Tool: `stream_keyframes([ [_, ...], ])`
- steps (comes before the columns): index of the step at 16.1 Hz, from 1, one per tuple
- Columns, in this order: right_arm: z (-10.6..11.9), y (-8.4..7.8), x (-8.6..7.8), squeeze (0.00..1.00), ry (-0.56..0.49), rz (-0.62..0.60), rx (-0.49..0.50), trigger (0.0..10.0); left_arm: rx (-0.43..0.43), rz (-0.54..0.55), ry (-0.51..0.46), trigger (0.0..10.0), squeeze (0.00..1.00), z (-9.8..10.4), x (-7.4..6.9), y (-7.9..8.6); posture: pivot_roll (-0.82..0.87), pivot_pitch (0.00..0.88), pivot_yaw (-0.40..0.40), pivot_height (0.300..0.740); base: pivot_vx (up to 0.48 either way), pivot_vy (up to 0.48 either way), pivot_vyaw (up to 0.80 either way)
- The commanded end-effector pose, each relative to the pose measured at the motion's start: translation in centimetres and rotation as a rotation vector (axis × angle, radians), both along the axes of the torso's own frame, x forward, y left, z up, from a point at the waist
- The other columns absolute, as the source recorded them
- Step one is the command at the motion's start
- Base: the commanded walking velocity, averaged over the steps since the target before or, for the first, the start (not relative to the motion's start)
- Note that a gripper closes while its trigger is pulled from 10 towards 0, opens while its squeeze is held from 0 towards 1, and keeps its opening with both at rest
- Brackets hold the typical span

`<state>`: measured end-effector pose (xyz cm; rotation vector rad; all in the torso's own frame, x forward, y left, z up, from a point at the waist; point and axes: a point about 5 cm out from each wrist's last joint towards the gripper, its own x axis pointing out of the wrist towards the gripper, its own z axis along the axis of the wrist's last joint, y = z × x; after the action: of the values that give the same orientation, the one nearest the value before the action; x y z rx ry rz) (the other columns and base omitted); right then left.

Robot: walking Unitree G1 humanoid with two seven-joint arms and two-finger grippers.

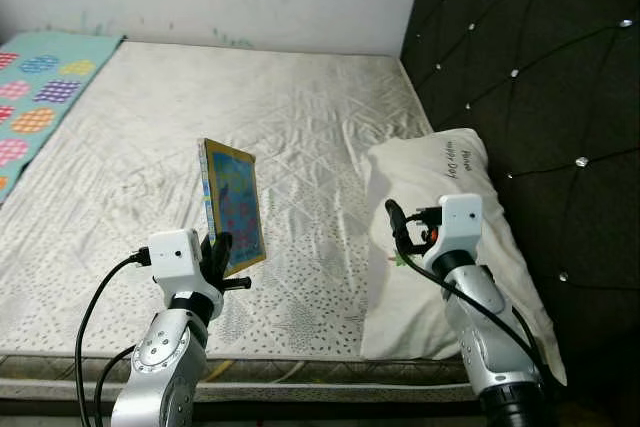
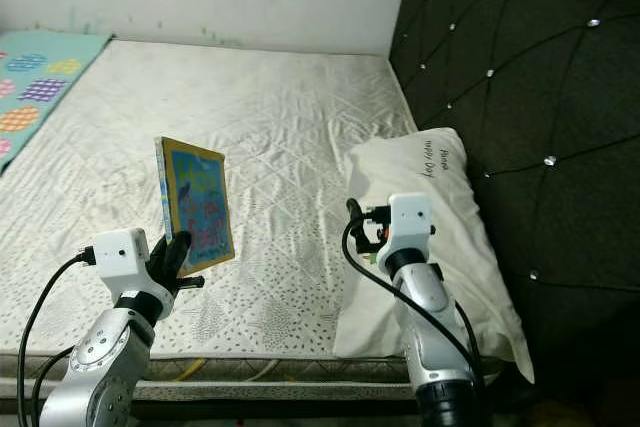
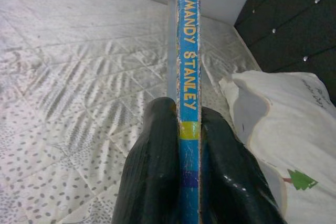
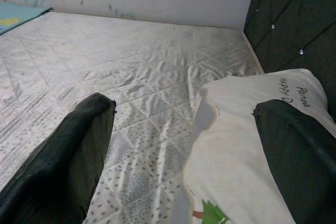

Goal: Clean up the room

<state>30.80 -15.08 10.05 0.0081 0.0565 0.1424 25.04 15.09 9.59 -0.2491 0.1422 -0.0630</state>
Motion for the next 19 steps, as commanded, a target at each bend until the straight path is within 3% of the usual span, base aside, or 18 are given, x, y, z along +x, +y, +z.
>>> stream_keyframes([
  [1, 0.58, -0.08, -0.05, 0.00, -0.024, -0.005, -0.008, 10.0, 0.000, -0.018, -0.042, 10.0, 0.00, 0.86, 0.32, -0.36, -0.11, 0.000, -0.023, 0.740, 0.000, 0.000, 0.00],
  [19, 0.53, 0.82, -0.60, 0.00, -0.018, 0.054, -0.004, 10.0, -0.003, 0.007, -0.028, 10.0, 0.00, 0.71, -0.02, -0.21, -0.11, 0.000, -0.024, 0.735, 0.000, 0.000, 0.00],
])
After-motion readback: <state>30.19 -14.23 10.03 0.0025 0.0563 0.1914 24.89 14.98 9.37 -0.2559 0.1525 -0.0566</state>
